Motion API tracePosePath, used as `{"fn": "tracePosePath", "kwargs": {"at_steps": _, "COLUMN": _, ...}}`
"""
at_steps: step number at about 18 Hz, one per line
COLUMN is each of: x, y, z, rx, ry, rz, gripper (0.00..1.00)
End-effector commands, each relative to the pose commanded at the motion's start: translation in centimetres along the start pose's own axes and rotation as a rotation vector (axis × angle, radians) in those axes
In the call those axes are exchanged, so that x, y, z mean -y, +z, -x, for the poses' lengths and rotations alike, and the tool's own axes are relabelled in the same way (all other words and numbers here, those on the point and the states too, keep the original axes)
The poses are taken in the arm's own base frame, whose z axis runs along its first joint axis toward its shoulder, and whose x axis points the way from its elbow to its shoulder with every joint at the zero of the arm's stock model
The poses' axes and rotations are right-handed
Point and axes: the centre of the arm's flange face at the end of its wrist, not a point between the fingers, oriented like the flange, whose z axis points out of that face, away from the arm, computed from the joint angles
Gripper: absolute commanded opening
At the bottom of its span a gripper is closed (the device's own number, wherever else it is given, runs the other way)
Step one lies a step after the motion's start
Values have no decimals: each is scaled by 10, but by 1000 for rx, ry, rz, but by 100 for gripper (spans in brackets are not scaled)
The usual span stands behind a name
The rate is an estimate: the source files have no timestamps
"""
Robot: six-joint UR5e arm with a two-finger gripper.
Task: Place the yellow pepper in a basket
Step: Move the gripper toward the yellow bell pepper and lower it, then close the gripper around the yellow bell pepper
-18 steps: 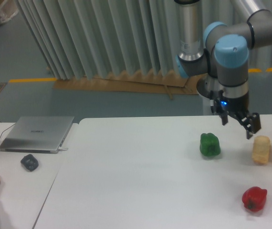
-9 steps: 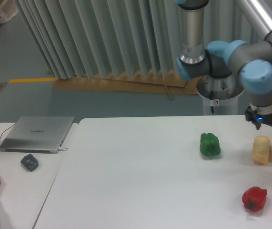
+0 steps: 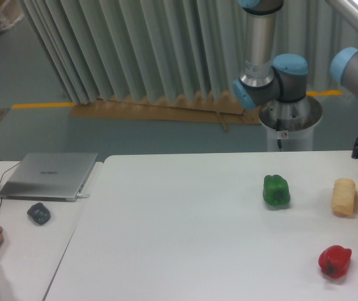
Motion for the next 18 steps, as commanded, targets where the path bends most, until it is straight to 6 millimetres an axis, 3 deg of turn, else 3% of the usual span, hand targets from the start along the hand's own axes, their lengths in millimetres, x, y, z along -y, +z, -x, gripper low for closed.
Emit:
{"fn": "tracePosePath", "kwargs": {"at_steps": 4, "x": 19, "y": 18, "z": -8, "rx": -28, "ry": 31, "rz": 25, "gripper": 100}}
{"fn": "tracePosePath", "kwargs": {"at_steps": 14, "x": 30, "y": 45, "z": -4, "rx": -61, "ry": 50, "rz": 49, "gripper": 100}}
{"fn": "tracePosePath", "kwargs": {"at_steps": 18, "x": 30, "y": 47, "z": -4, "rx": -63, "ry": 52, "rz": 51, "gripper": 100}}
